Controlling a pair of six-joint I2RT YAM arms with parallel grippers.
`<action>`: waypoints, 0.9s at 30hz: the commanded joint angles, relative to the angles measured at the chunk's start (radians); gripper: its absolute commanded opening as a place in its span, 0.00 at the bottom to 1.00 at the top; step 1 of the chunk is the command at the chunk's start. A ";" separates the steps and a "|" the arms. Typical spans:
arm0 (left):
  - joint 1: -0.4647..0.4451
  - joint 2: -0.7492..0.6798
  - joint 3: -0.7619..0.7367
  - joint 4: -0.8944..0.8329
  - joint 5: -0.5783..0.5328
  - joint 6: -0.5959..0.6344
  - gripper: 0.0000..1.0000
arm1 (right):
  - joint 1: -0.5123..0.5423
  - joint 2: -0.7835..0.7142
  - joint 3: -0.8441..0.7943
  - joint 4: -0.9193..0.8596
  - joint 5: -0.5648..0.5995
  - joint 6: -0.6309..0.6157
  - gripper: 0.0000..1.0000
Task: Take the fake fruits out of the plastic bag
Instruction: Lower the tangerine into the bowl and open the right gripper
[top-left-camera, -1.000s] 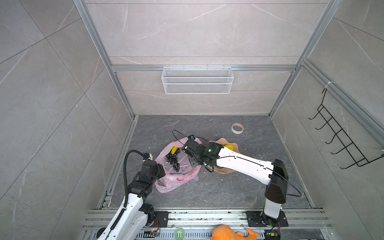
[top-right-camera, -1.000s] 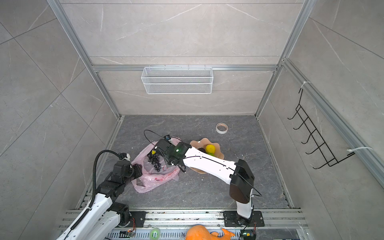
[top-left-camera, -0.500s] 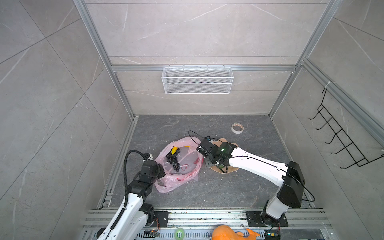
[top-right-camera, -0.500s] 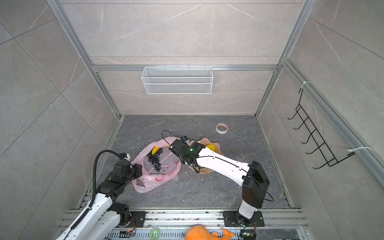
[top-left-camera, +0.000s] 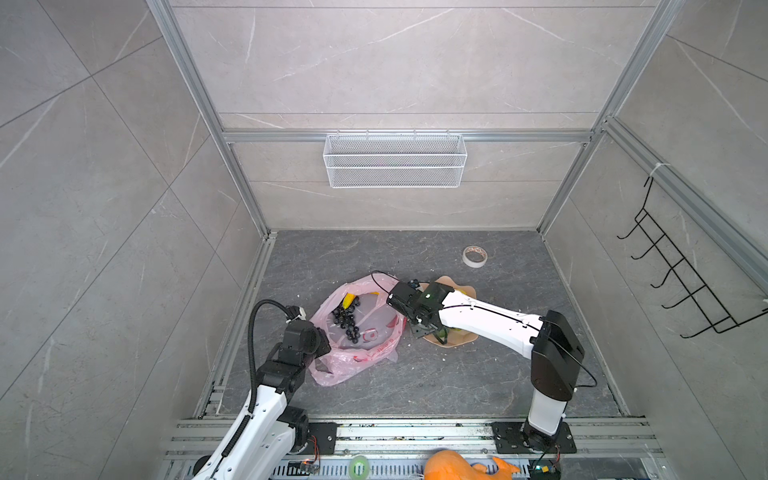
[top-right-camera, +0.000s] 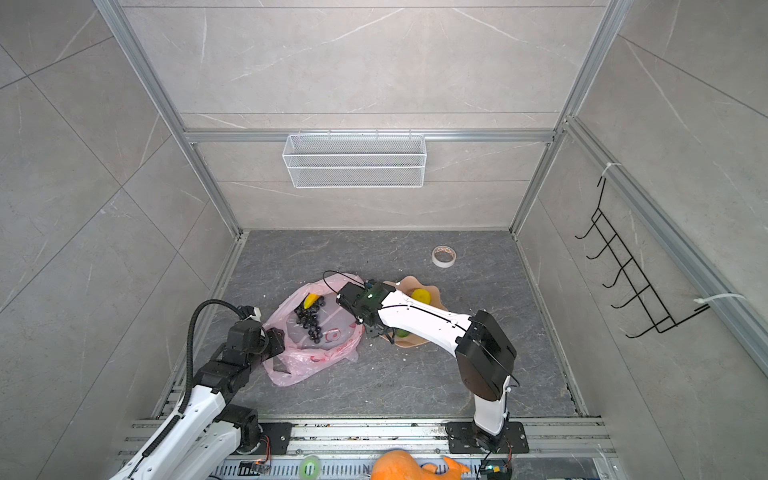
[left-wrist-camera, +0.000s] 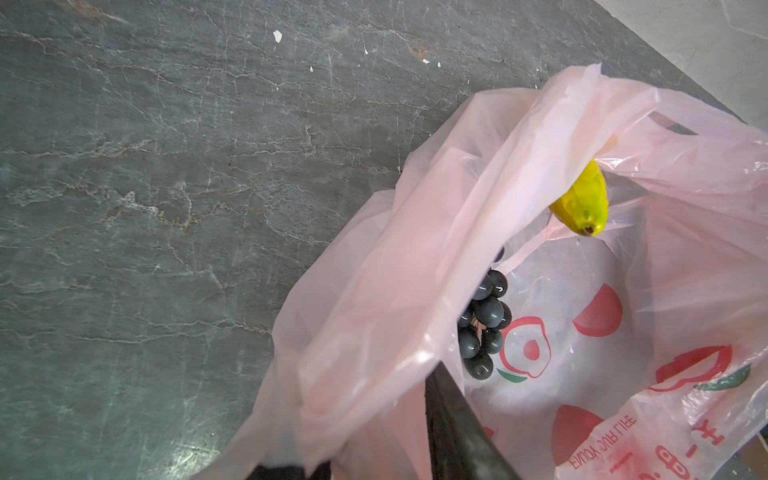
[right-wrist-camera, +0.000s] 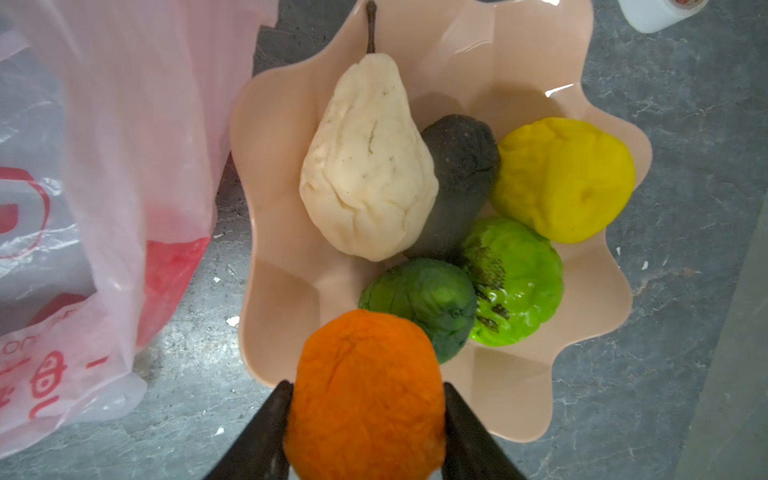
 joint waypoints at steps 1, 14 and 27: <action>-0.001 -0.006 0.003 0.027 0.007 0.021 0.38 | -0.005 0.035 0.043 -0.031 0.021 -0.010 0.54; -0.001 -0.006 0.003 0.028 0.007 0.020 0.38 | -0.011 0.100 0.067 -0.026 0.030 -0.011 0.58; -0.001 -0.007 0.002 0.028 0.007 0.020 0.38 | -0.010 0.061 0.055 -0.027 0.025 -0.007 0.65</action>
